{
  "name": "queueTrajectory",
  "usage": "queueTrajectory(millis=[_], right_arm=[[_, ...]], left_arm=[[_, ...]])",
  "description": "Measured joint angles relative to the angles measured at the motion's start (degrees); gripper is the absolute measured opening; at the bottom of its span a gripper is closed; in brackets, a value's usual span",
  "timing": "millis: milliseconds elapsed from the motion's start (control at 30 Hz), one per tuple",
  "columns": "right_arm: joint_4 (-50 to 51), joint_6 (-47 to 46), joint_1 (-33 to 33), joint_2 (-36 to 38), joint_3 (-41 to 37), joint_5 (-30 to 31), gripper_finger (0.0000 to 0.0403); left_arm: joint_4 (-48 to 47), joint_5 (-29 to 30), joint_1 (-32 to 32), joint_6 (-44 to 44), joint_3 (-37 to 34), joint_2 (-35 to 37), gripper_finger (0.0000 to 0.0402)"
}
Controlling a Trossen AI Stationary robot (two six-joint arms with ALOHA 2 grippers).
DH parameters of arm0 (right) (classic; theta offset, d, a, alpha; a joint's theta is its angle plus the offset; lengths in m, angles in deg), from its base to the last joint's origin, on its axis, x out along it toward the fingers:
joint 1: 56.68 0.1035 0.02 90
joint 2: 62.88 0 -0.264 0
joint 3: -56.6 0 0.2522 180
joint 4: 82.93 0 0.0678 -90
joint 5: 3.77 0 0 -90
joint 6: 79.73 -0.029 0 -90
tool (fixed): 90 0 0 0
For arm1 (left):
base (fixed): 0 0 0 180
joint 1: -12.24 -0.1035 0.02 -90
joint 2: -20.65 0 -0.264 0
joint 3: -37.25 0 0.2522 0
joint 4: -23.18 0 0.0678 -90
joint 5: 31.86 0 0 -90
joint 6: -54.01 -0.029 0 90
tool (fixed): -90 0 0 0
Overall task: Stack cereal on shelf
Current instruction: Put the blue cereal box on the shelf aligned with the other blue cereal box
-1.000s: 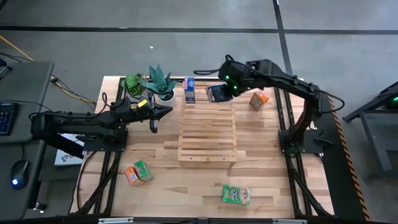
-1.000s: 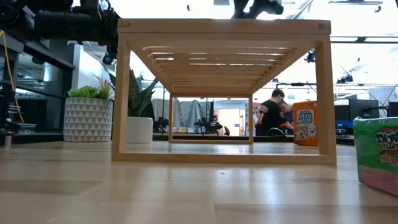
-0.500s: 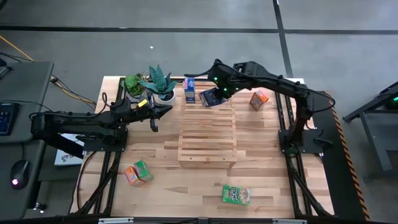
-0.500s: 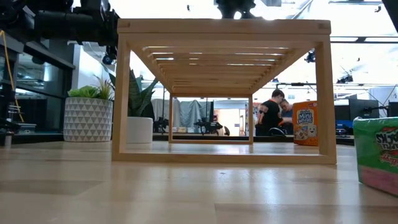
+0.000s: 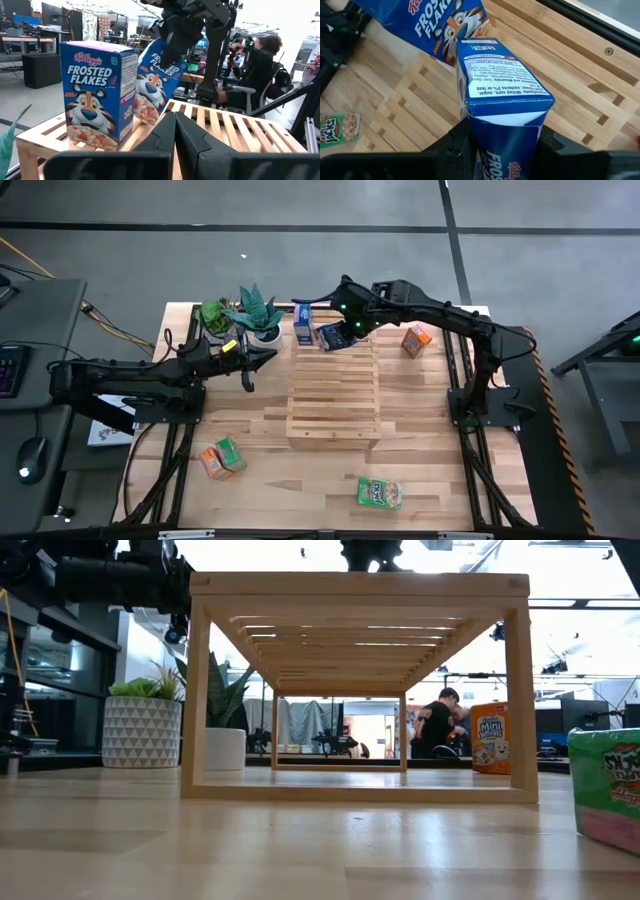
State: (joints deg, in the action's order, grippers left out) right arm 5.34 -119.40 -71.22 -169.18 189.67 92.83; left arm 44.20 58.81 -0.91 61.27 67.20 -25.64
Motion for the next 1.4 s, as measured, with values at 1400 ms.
queueTrajectory(millis=[1400], right_arm=[[-1.27,-3.68,-3.58,1.46,-0.13,9.73,0.0114]], left_arm=[[-0.3,0.0,0.0,0.09,0.02,0.02,0.0]])
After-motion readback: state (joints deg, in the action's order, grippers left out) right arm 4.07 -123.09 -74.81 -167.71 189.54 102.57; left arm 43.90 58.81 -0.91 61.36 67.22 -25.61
